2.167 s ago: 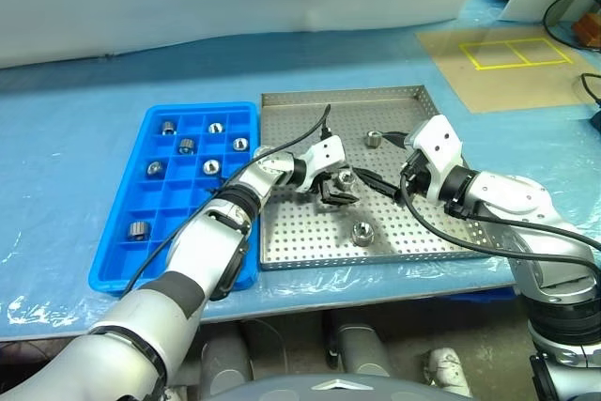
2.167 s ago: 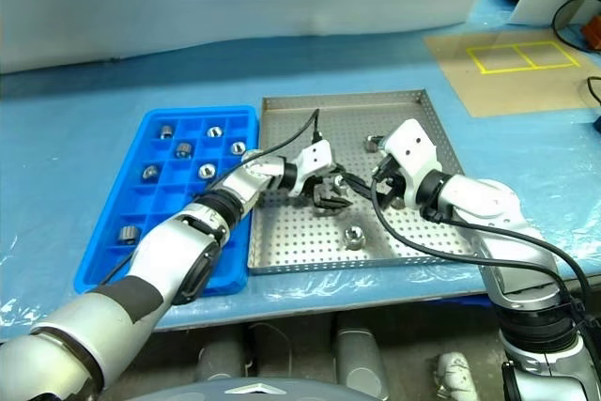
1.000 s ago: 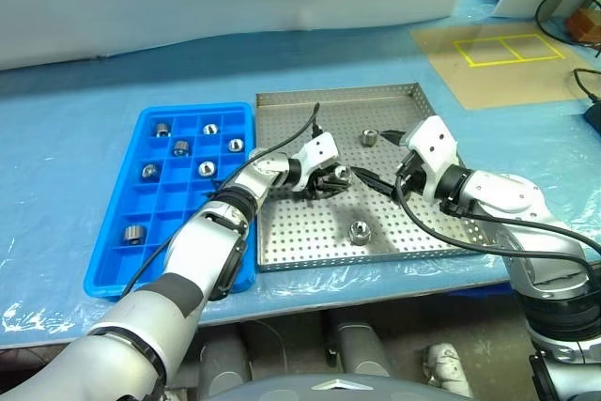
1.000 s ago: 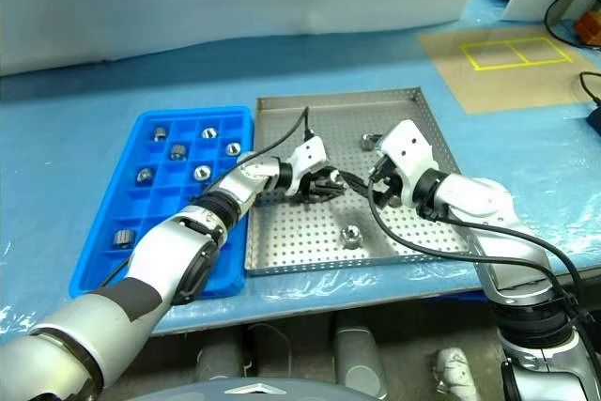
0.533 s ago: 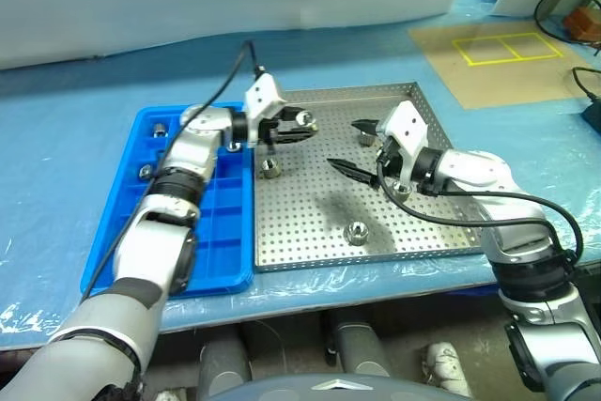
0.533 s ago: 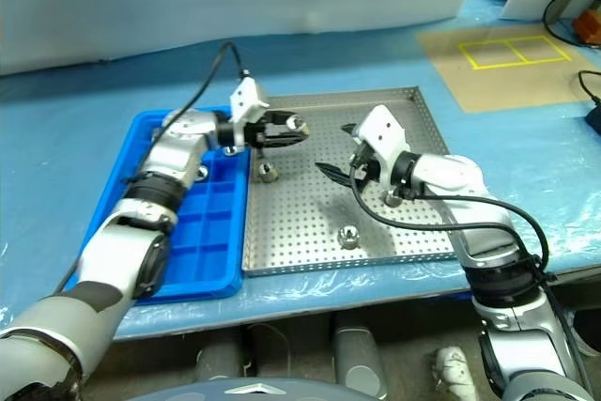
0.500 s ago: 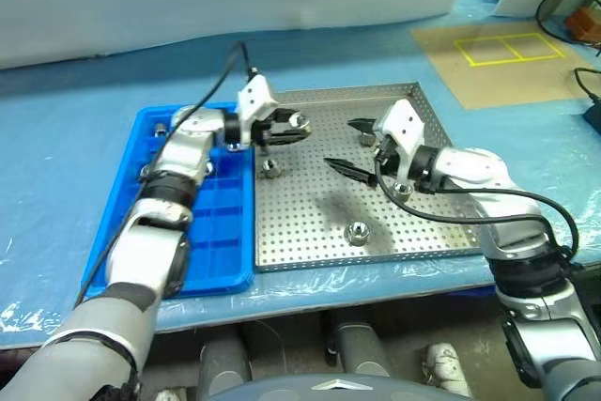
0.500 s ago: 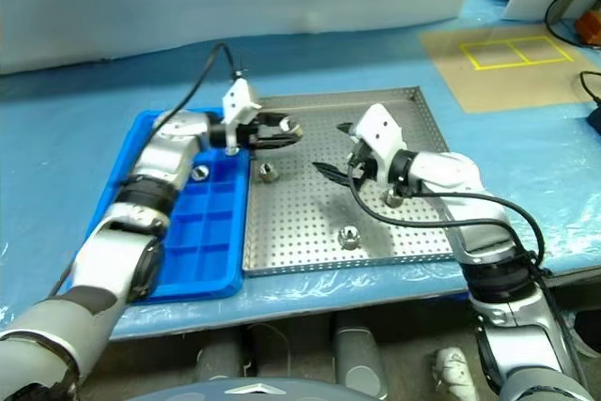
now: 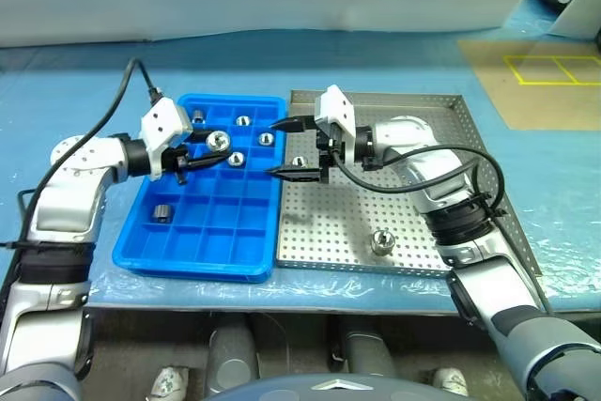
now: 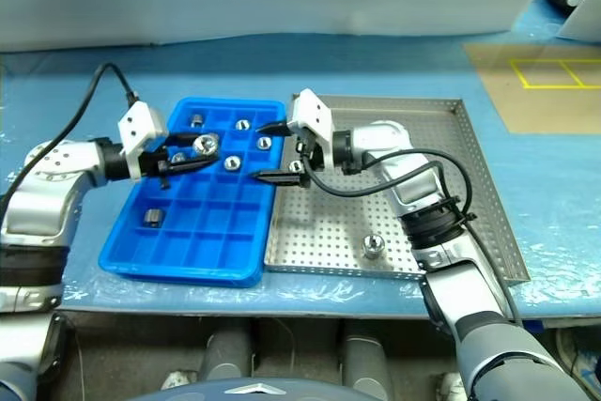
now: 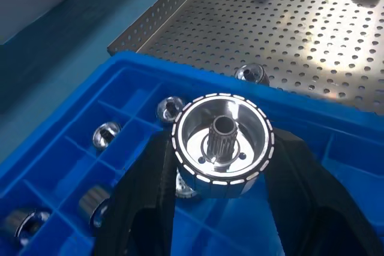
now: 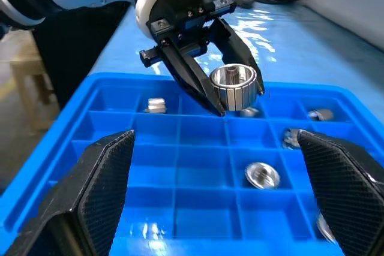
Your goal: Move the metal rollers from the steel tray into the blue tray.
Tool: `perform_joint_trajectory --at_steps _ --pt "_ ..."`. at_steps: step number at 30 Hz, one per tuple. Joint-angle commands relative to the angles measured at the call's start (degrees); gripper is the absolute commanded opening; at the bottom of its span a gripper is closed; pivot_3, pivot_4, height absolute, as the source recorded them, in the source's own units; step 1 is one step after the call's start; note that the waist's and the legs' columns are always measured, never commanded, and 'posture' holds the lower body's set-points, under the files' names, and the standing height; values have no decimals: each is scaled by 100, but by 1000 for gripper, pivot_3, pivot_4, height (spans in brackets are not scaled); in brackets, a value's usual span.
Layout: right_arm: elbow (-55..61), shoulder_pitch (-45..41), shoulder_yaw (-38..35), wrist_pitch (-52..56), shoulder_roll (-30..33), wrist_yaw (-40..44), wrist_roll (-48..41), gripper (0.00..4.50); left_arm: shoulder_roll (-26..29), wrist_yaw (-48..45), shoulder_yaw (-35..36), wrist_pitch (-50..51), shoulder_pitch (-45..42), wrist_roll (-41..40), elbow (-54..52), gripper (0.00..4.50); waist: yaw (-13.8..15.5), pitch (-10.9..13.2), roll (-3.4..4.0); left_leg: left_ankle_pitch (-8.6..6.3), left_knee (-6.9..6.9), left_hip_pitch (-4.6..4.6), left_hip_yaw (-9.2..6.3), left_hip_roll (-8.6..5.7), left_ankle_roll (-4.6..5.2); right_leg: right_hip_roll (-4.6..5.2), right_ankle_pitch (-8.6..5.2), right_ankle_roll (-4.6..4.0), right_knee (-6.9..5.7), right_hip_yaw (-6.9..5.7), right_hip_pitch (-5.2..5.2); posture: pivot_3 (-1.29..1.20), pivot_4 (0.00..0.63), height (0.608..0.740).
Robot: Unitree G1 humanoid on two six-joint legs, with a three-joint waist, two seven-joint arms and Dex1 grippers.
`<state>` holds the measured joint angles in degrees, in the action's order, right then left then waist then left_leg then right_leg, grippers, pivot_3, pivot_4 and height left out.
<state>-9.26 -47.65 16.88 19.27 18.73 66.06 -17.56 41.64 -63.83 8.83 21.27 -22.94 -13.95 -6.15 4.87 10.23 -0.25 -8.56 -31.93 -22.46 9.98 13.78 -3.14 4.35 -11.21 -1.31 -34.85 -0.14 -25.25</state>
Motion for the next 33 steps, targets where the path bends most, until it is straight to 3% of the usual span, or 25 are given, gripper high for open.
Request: perform_joint_trajectory --at_steps 1,8,15,33 --pt "-367 -283 108 -431 -215 312 90 4500 322 171 540 372 528 -367 -929 1709 63 0 -1 2 3 -4 -1 1 -3 0 0 0 -1 -2 -5 252 150 740" --pt "-911 -497 191 -820 -603 659 222 4500 561 498 1056 492 1931 -467 -1608 1709 205 1 0 9 19 -11 -14 4 -15 -1 -5 -6 1 -18 -9 320 150 740" --pt "-937 -429 139 -836 -652 711 323 4500 551 624 1088 465 2574 -629 -1850 1709 367 1 -1 12 24 -15 -21 6 -20 -2 -6 -6 1 -28 -9 298 150 740" --pt "-387 -5 57 -654 -307 351 455 4500 -286 1410 -160 -614 821 -33 323 1709 345 -2 -4 24 16 -9 -35 4 -38 -10 -5 -7 -19 -26 -8 184 150 740"
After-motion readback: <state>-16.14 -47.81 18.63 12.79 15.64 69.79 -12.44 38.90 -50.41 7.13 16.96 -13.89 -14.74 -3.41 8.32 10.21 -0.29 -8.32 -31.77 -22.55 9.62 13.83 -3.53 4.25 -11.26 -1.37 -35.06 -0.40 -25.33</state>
